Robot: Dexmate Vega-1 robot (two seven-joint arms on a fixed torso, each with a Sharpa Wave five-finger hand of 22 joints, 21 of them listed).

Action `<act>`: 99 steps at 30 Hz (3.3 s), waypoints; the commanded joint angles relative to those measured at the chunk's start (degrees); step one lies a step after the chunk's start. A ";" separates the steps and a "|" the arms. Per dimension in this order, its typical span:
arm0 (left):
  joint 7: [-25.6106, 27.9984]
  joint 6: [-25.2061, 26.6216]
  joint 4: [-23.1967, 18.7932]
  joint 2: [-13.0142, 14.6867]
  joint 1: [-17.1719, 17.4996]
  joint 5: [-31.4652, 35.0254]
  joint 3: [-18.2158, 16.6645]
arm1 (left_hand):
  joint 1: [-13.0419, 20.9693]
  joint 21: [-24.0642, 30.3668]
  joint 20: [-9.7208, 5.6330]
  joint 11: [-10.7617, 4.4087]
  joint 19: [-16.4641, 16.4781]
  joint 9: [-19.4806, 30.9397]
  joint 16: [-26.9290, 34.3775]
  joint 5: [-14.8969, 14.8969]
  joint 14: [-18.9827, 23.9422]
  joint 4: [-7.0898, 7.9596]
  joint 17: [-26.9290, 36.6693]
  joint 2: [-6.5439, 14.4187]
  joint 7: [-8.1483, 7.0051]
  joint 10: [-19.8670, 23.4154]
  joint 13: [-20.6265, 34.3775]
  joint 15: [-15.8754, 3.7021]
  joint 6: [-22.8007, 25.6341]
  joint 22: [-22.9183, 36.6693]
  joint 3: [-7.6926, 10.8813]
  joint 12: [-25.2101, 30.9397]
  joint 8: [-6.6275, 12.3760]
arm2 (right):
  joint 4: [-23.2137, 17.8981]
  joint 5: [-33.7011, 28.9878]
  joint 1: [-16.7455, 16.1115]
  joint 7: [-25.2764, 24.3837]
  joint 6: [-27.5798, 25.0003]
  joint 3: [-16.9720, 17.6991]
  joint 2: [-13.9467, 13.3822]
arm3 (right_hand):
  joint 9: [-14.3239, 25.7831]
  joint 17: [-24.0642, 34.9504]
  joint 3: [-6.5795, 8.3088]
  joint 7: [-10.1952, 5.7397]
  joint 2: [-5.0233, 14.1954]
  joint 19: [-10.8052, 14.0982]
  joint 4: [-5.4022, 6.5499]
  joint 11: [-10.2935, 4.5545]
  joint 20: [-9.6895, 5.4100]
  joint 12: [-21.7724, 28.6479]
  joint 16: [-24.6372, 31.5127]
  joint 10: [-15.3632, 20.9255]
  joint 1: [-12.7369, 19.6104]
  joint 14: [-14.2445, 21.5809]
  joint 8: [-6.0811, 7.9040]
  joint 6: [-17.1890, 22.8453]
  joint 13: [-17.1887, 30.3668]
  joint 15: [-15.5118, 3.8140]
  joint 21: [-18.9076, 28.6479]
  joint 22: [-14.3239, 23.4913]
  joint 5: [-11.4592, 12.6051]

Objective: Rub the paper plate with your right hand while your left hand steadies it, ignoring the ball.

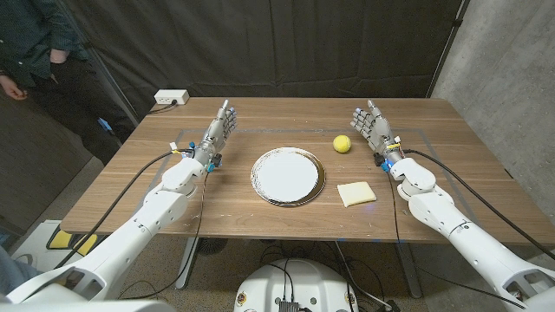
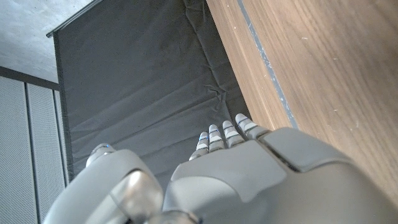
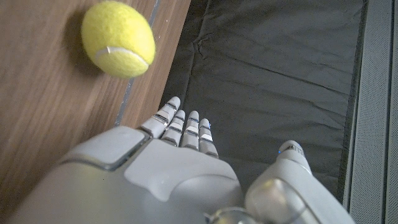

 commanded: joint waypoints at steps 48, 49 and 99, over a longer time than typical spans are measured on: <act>11.15 -6.55 -13.92 8.21 12.75 25.14 -0.97 | 11.04 0.29 -2.80 -1.99 5.73 0.37 -0.16 0.39 6.85 -3.82 -0.01 6.77 -1.30 7.16 0.33 -1.80 9.05 0.22 3.28 0.23 1.16 | -16.41 -3.33 -14.00 -9.47 -0.13 3.92 -5.17 | 0.13 0.06 0.68 -0.17 1.06 0.04 -0.58 0.04 -1.78 0.61 0.49 0.66 1.85 0.59 0.47 0.39 0.35 -0.10 -0.43 0.25 0.20; 11.54 -6.56 -14.08 8.27 12.88 25.78 -0.98 | 11.48 0.31 -2.88 -2.19 5.91 0.37 -0.13 0.28 7.10 -4.03 -0.02 6.95 -1.31 7.31 0.33 -1.87 9.31 0.22 3.45 0.21 1.17 | -16.72 -3.43 -14.29 -9.69 -0.10 4.02 -5.22 | 0.13 0.06 0.69 -0.18 1.08 0.05 -0.59 0.04 -1.76 0.61 0.50 0.66 1.88 0.64 0.48 0.40 0.35 -0.10 -0.43 0.25 0.19; 19.93 10.53 -27.55 19.85 18.32 55.90 -0.63 | 14.36 1.45 -3.47 -3.65 13.04 0.48 0.73 -1.84 15.05 -6.00 0.20 5.01 -2.98 16.58 0.46 -4.40 19.82 0.40 2.03 1.19 2.38 | -24.52 -8.96 -22.14 -14.45 0.53 5.71 -5.93 | 0.15 -0.02 1.18 -0.83 1.94 0.68 -1.28 -0.61 -1.76 0.85 0.64 1.26 3.45 1.40 0.71 1.15 0.38 -0.58 -0.39 0.26 -0.12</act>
